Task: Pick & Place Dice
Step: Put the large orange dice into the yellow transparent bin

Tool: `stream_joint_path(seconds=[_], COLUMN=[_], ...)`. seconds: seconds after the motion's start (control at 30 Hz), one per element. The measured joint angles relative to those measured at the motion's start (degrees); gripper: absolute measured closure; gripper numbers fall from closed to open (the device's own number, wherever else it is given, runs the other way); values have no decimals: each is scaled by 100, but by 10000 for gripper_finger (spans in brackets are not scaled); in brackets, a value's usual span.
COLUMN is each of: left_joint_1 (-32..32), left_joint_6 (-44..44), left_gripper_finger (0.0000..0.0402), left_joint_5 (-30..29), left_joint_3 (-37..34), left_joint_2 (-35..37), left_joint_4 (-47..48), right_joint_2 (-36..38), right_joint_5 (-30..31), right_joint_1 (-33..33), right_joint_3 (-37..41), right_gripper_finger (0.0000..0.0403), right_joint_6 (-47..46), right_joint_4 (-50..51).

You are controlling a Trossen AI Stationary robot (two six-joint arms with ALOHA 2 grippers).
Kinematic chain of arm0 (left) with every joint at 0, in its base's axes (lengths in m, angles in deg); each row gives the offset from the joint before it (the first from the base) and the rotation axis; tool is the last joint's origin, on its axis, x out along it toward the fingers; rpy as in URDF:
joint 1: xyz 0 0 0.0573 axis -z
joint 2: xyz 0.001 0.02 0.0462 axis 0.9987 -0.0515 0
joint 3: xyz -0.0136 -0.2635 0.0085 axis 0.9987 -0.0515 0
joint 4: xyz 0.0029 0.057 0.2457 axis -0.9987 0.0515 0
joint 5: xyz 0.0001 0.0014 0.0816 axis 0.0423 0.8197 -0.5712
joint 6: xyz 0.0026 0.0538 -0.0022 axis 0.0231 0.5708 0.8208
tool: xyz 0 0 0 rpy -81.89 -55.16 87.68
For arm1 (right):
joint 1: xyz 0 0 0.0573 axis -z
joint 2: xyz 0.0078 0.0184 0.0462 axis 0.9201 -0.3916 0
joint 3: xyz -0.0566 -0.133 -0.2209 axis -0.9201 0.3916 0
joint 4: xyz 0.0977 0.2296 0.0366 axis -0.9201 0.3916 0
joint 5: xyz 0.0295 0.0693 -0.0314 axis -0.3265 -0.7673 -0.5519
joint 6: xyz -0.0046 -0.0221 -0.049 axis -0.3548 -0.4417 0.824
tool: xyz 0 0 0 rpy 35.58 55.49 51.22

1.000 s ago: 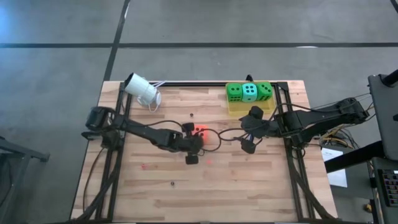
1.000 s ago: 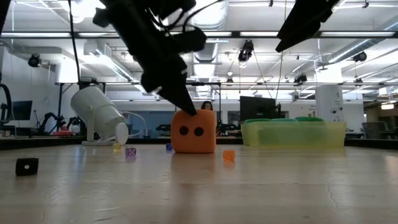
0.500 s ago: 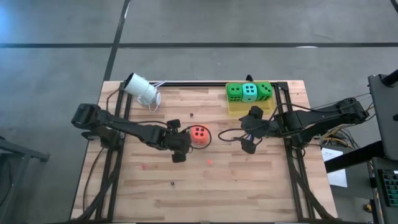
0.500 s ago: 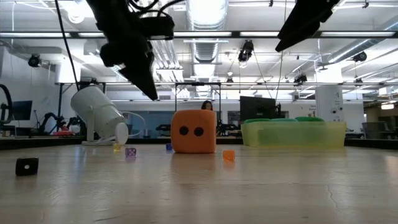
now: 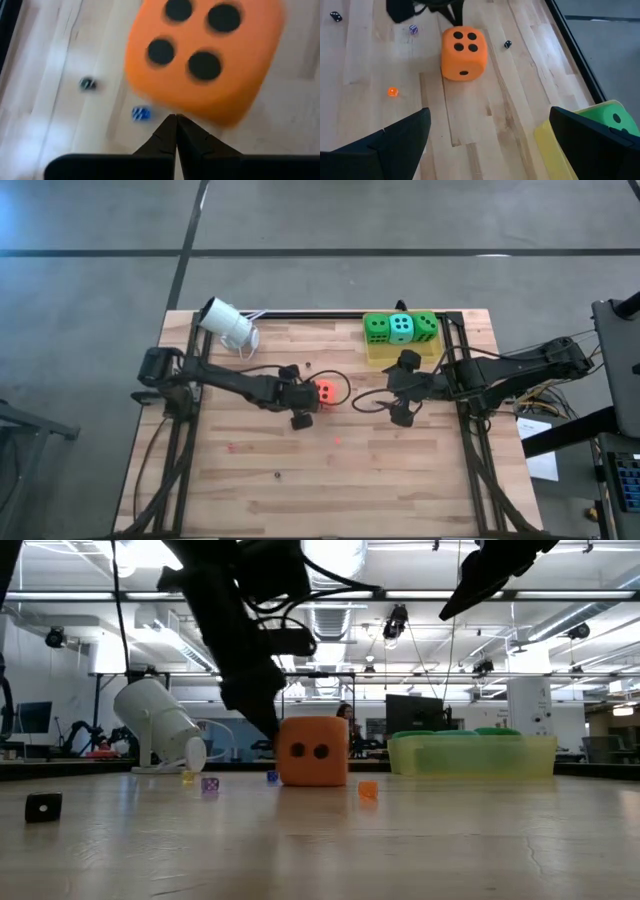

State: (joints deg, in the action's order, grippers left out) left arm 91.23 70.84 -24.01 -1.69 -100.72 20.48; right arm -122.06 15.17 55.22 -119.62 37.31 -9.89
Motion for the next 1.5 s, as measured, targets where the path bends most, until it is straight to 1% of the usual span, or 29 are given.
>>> stream_joint_path(seconds=[0.17,0.23,0.33,0.47,0.57,0.7,0.87,0.97,1.03,1.17,1.3,1.43,1.5], left_joint_1=[7,7,7,4,16,61,164,278,380,603,838,1041,1129], left_joint_6=[371,467,615,751,779,817,607,469,414,216,-19,-198,-315], left_gripper_finger=[390,390,390,390,390,390,390,390,390,390,390,390,390], left_joint_5=[497,598,600,600,600,587,219,-99,-250,-310,-339,-406,-426], left_joint_3=[14,22,65,207,338,352,336,207,87,-275,-669,-1044,-1221], left_joint_2=[-293,-400,-539,-789,-913,-810,-166,304,672,1447,2279,3029,3390], left_joint_4=[-1228,-1626,-2031,-2264,-2262,-1866,-845,-488,-423,-386,-383,-359,-379], right_joint_2=[0,0,0,0,0,0,0,0,0,-61,-231,-574,-835], right_joint_5=[-1,-1,-1,-1,-1,1,3,1,1,-3,-25,-419,-498], right_joint_1=[0,0,0,0,0,0,0,0,0,39,210,453,579], right_joint_3=[0,0,0,0,2,4,7,9,9,9,-56,-181,-276], right_gripper_finger=[3,3,3,3,3,3,3,3,3,3,3,3,3], right_joint_6=[-12,-21,-23,-22,-22,-43,-52,-63,-66,-248,-979,-1766,-2213], right_joint_4=[-1,-2,-6,-21,-25,-27,-25,-31,-98,-468,-886,-910,-882])
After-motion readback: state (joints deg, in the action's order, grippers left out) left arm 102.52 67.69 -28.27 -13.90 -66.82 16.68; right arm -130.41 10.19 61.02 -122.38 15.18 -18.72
